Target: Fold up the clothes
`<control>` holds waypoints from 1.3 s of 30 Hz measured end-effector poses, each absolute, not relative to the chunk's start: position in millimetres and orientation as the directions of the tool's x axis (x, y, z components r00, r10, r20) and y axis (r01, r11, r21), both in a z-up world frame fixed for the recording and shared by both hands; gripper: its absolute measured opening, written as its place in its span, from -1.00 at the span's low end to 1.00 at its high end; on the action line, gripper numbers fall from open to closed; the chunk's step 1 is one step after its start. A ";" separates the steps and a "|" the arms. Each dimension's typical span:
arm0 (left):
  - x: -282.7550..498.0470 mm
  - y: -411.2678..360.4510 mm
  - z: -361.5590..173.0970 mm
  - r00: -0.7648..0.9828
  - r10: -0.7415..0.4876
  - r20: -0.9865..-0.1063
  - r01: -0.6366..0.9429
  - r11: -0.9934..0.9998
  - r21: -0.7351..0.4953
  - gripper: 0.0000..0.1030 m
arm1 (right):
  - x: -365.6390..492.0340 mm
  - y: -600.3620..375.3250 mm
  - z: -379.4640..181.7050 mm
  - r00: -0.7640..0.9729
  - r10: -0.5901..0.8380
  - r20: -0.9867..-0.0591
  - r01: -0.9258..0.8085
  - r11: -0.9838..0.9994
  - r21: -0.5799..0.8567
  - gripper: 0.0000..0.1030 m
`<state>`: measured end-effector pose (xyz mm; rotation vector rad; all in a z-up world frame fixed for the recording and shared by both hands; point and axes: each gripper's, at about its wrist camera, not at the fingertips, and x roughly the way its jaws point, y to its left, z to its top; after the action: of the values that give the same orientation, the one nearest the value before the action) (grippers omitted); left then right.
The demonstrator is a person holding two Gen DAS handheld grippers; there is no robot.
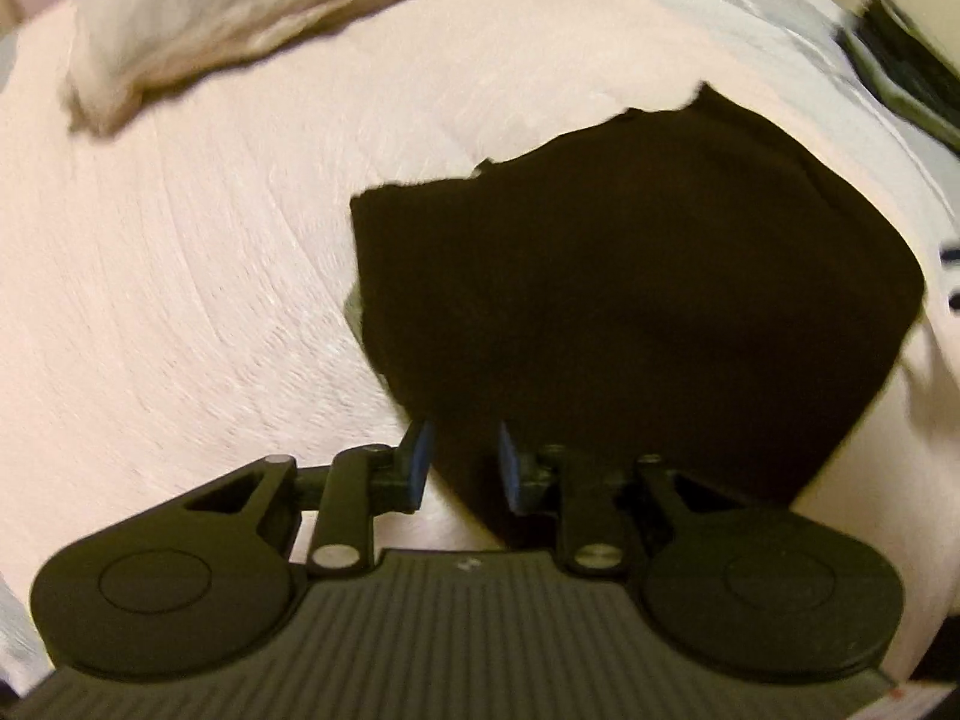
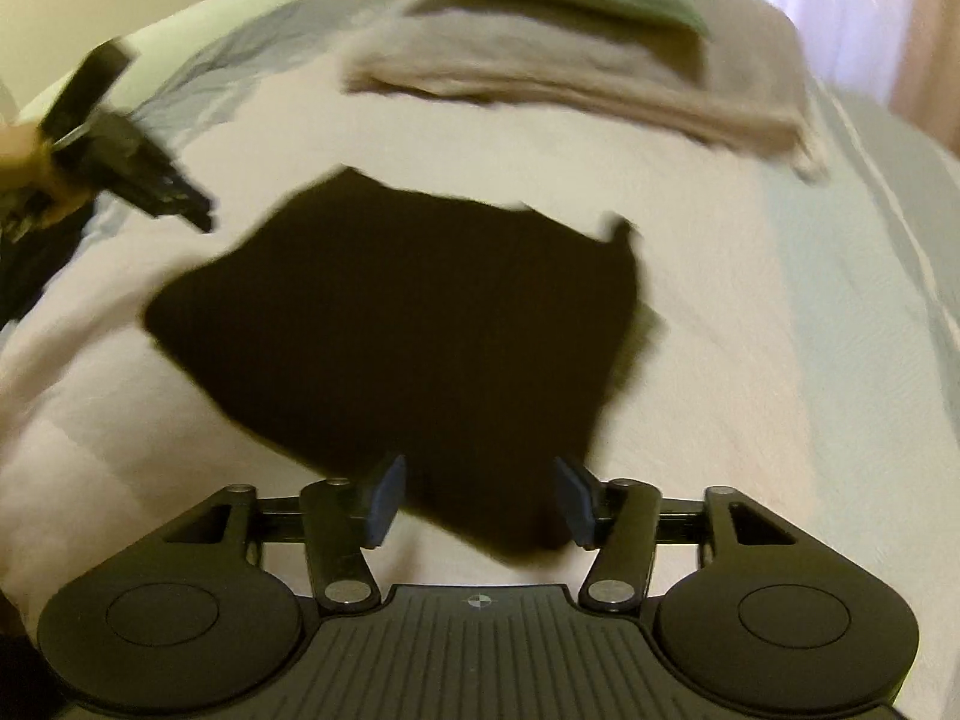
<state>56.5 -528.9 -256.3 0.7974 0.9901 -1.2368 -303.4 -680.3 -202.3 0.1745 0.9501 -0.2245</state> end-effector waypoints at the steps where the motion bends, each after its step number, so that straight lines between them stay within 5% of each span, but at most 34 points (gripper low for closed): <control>1: 57.1 -527.0 -251.6 0.045 -0.382 -0.923 0.990 0.138 -0.009 -0.53 | -300.9 -658.2 -206.9 0.567 -0.106 -0.817 0.244 0.969 0.044 0.10; 9: 62.6 -512.0 -249.8 0.001 -0.440 -0.898 0.947 -0.289 0.142 -0.06 | -184.6 -516.7 -249.7 0.613 -0.108 -0.783 0.014 0.992 -0.126 0.12; 14: 81.8 -500.7 -268.6 -0.097 -0.472 -0.876 0.845 -0.505 0.178 0.02 | -124.3 -447.5 -304.8 0.584 -0.197 -0.788 -0.117 0.939 -0.322 0.12; 18: 93.9 -488.4 -288.9 -0.120 -0.502 -0.857 0.725 -0.634 0.270 0.31 | -93.8 -432.5 -350.1 0.534 -0.302 -0.789 -0.158 0.882 -0.445 0.11; 21: 100.2 -483.8 -308.6 -0.128 -0.546 -0.828 0.618 -0.696 0.364 0.45 | -91.8 -442.4 -346.8 0.513 -0.314 -0.799 -0.083 0.908 -0.410 -0.64; 26: 100.0 -490.4 -340.0 -0.154 -0.611 -0.776 0.391 -0.759 0.520 0.69 | -100.5 -459.9 -317.9 0.525 -0.306 -0.794 0.060 0.944 -0.325 -0.76; 36: 104.0 -511.9 -381.2 -0.299 -0.647 -0.702 -0.038 -0.727 0.686 0.70 | -110.0 -478.8 -272.8 0.548 -0.291 -0.784 0.201 0.956 -0.214 -0.77; 38: 103.3 -515.9 -382.7 -0.321 -0.635 -0.702 -0.070 -0.723 0.687 0.45 | -116.2 -476.7 -267.3 0.552 -0.290 -0.782 0.208 0.956 -0.208 -0.77; 39: 102.0 -519.7 -382.8 -0.319 -0.627 -0.710 -0.084 -0.728 0.681 0.06 | -119.4 -474.7 -264.5 0.553 -0.289 -0.782 0.211 0.956 -0.204 -0.78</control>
<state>102.0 -519.7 -382.8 1.5645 -0.9064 -2.1059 -119.4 -474.7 -264.5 -0.0903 0.9401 -0.2961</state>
